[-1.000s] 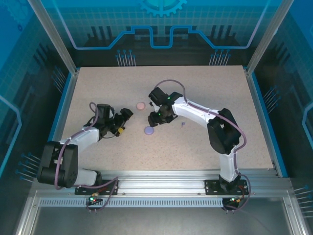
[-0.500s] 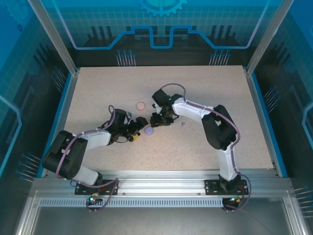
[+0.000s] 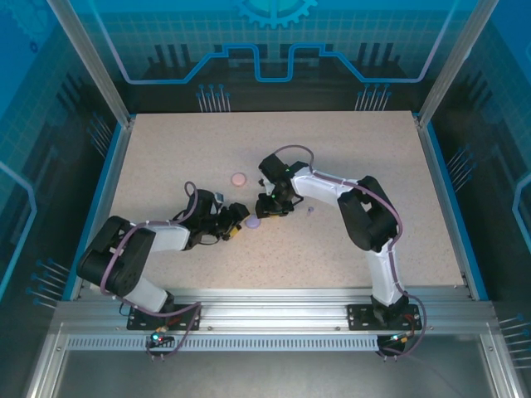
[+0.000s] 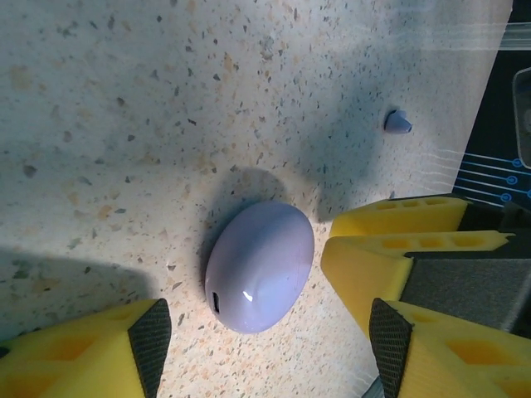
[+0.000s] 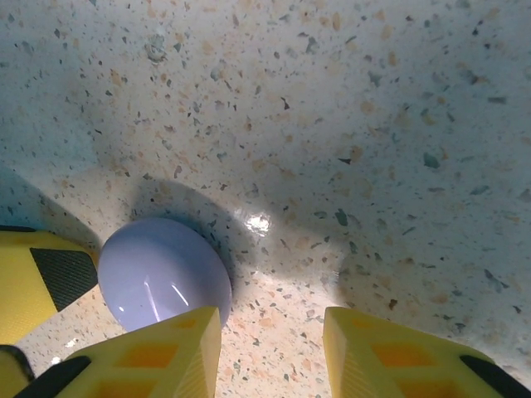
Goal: Insert wireless bluetooth earbuds into charging case
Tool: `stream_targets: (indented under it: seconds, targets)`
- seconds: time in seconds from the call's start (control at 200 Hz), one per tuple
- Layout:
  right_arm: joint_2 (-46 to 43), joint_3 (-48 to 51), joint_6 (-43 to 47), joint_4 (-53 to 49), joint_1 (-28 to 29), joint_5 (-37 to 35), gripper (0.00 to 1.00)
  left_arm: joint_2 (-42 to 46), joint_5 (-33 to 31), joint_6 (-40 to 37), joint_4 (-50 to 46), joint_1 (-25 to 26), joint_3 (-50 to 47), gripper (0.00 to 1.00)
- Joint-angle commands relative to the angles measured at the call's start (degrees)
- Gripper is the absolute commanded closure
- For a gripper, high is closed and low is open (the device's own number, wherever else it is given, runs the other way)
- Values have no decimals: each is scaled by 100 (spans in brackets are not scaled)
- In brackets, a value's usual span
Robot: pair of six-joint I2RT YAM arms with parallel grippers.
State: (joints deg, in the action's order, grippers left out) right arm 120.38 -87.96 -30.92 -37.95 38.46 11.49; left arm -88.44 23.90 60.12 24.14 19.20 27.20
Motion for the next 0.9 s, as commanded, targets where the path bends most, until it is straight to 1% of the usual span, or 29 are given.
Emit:
stream_targets:
  seconds: [0.0, 0.175, 0.305, 0.44, 0.67, 0.895]
  targets:
    - [157, 34, -55, 18, -66, 194, 62, -184, 188, 35, 169, 75, -70, 33]
    - [231, -3, -38, -20, -64, 152, 63, -206, 173, -115, -292, 187, 91, 35]
    - [317, -11, -46, -41, -71, 141, 67, -244, 118, -154, -292, 232, 101, 36]
    - [381, 1, -47, -41, -68, 141, 67, -457, 203, -141, 12, 265, 108, 38]
    - [407, 25, -39, -37, -75, 135, 67, -876, 335, -58, 846, 290, 15, 41]
    - [372, 32, -29, -45, -87, 117, 67, -986, 365, -68, 1310, 293, -100, 44]
